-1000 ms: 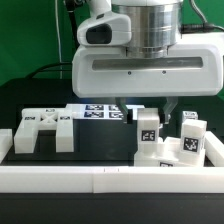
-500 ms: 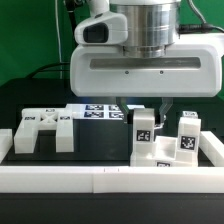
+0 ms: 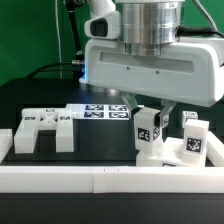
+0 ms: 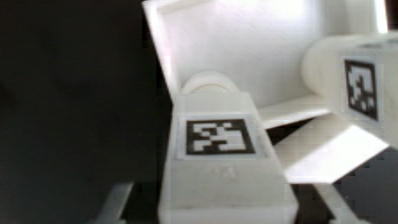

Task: Assemble chair

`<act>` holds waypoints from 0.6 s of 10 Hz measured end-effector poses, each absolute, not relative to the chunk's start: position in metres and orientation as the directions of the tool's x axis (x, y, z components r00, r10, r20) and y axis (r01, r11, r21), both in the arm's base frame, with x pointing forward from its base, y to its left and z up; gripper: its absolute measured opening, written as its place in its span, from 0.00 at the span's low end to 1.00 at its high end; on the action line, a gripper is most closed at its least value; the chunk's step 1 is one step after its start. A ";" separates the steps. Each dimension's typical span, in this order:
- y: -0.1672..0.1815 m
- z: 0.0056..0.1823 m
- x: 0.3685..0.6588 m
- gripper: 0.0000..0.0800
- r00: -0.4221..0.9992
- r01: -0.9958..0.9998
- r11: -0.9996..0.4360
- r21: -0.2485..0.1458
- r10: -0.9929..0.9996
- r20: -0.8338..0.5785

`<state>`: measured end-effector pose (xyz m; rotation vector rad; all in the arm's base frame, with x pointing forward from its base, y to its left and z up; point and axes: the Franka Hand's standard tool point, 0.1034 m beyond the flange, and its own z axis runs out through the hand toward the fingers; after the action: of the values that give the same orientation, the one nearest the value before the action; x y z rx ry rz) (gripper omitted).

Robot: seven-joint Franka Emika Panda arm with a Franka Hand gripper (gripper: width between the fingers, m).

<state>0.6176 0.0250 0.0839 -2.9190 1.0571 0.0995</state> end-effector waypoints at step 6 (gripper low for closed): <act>0.037 0.083 0.618 0.36 0.339 -0.940 -0.342 0.024 -0.938 -0.066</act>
Offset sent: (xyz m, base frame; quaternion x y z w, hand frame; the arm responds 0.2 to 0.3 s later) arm -0.0028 0.0026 -0.0008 -0.0109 0.0009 0.2201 0.9754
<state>0.6179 0.0365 0.0833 -2.5557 1.7917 0.1061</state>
